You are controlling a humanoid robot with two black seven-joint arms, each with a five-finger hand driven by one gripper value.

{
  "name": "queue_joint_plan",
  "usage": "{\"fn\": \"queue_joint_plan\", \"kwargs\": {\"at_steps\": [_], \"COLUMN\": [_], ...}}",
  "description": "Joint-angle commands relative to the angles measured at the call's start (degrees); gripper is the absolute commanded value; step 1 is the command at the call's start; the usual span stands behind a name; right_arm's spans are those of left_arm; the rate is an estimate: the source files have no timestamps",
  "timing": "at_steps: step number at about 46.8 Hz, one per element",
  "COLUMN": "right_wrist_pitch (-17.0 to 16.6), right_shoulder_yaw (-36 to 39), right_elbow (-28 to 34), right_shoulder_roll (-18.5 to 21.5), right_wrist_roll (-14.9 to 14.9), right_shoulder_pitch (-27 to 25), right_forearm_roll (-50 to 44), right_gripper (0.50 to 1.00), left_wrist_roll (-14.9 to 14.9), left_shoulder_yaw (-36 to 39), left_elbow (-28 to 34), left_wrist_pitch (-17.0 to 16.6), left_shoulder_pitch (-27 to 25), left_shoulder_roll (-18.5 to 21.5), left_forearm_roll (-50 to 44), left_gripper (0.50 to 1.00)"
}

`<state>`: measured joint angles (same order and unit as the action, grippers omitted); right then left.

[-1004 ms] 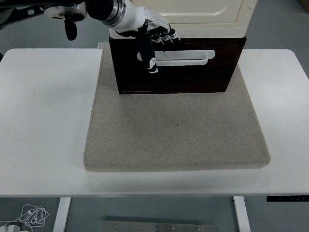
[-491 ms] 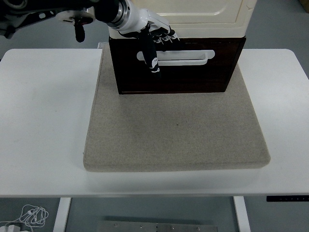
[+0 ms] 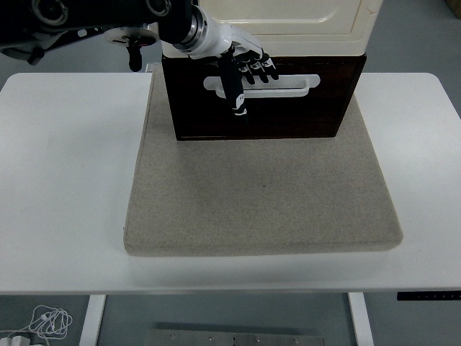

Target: Open the drawer under the combination cabinet

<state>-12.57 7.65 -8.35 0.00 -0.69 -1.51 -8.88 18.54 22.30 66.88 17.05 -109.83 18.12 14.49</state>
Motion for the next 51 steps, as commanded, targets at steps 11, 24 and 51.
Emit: {"fn": "queue_joint_plan", "kwargs": {"at_steps": [11,24,51], "right_wrist_pitch": [0.0,0.0,0.0], "right_shoulder_yaw": [0.0,0.0,0.0], "right_elbow": [0.0,0.0,0.0], "right_shoulder_roll": [0.0,0.0,0.0], "right_wrist_roll": [0.1,0.0,0.0], "right_shoulder_pitch": [0.0,0.0,0.0], "right_forearm_roll": [0.0,0.0,0.0], "right_gripper": [0.926,0.926,0.926], "left_wrist_roll": [0.0,0.0,0.0], "left_shoulder_yaw": [-0.2,-0.8,-0.9], "left_elbow": [-1.1,-2.7,-4.6], "left_wrist_pitch": [-0.3,-0.2,-0.2], "left_shoulder_pitch": [0.8,1.4,2.6], "left_shoulder_roll": [-1.3,-2.3,-4.1], "left_forearm_roll": [-0.1,-0.1,-0.1], "left_gripper": [1.000,1.000,1.000]}}
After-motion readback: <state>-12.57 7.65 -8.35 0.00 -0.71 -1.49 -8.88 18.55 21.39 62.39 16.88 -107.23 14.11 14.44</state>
